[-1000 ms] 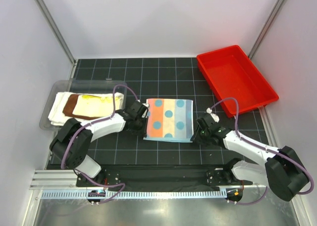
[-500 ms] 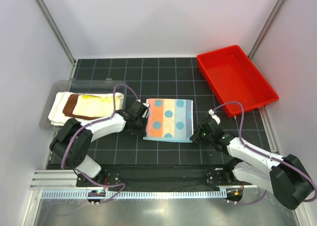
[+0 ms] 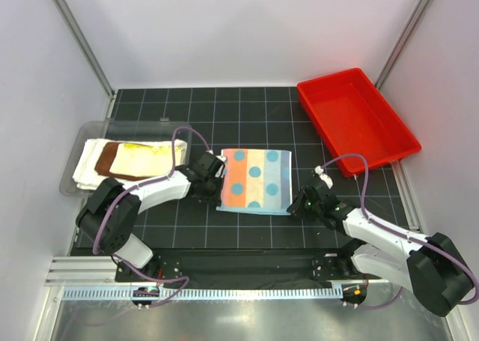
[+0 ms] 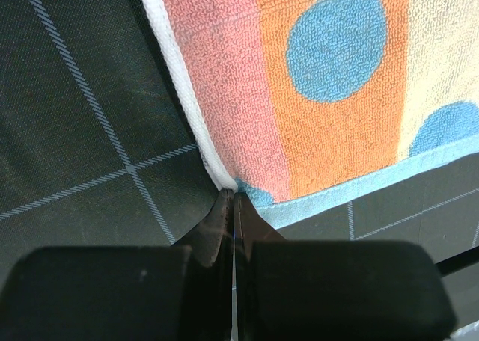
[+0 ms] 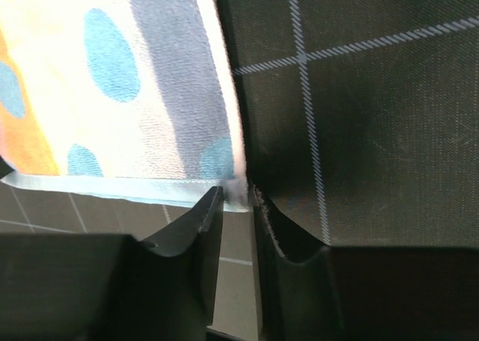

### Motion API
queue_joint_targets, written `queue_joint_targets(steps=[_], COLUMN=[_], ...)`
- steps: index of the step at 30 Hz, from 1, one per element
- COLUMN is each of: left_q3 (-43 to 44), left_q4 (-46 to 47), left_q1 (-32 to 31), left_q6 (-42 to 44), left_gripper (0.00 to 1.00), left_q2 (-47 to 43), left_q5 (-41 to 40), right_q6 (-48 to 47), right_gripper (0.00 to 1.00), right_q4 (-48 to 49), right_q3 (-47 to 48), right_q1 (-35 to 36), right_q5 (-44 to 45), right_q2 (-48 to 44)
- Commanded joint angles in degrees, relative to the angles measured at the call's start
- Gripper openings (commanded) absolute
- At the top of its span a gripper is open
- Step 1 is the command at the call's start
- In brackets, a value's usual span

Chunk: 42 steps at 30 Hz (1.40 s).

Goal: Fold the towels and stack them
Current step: Fold the towel

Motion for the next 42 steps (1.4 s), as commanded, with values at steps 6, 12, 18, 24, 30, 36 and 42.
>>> queue_joint_targets(steps=[6,12,18,24,30,36,42], left_q3=[-0.7,-1.2,9.1,22.8,34.3,40.9,42.4], left_q4=[-2.7,-3.1,-11.8,-12.2,-11.7,-11.7,-12.2], left_q1=[-0.1,-2.4,-2.0,1.5,6.1,7.8,9.0], left_q6=[1.4,-6.1,-3.2,6.0,11.4,15.9,15.1], left_gripper=[0.00,0.12,0.27,0.28,0.28,0.28,0.28], left_q2=[0.4,-5.6,-6.1,5.1,17.1,26.2,29.6], left_q5=[-2.2,-1.4,-8.6,-5.1,-4.8,-6.4,-9.1], right_q6=[-2.2,-4.6,-3.5,-14.2,-25.0,-28.3,-32.7], right_gripper=[0.01,0.10,0.56,0.27,0.06,0.05,0.05], right_q4=[2.5,-8.9,-15.9,-9.2,-3.1,1.1,1.3], right_q3=[-1.9,1.5,8.2,20.5,34.3,42.2,45.0], right_q1=[0.2,0.3,0.3,-4.0,-12.2,-15.9,-17.8], right_q5=[-0.3,4.1,3.8,5.2,-4.8,-9.9,-7.1], right_q2=[-1.3,-4.2,-6.8,4.5,25.5,38.8,45.9])
